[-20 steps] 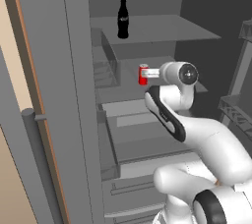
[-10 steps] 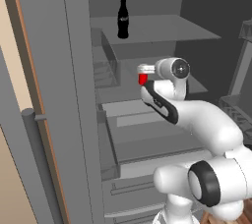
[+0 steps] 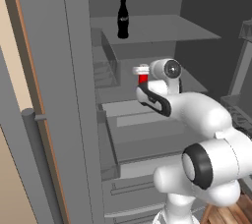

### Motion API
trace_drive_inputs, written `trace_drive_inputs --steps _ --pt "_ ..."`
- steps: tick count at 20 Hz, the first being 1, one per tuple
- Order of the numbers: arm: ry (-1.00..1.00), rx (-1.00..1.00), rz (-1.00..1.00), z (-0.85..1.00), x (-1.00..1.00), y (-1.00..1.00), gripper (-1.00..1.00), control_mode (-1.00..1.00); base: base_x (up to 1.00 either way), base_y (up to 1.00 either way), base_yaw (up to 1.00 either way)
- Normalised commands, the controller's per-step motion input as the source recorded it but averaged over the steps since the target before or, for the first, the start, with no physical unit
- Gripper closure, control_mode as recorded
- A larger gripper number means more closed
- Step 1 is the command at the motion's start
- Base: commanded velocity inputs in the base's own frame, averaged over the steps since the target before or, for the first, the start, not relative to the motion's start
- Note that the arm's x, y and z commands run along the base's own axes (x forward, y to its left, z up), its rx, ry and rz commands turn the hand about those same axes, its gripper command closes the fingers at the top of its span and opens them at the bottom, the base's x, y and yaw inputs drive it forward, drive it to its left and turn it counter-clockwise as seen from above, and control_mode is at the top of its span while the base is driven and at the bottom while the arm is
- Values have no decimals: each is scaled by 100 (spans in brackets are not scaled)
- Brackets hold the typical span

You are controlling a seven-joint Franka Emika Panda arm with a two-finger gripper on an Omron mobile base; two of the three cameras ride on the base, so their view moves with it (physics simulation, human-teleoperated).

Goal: Open the fridge, grab two sodas, and place both sodas inside the bowl with ice on the dining counter.

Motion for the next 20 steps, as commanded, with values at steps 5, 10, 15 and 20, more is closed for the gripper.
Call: trace_drive_inputs --steps 5,10,15,20 --pt "0 -1 0 -5 29 8 -100 -100 0 0 0" --pt "1 -2 0 -8 33 12 -100 -100 0 0 0" --pt "0 0 -1 -2 19 2 -100 -100 0 0 0" --pt "0 0 0 -2 12 0 -100 -100 0 0 0"
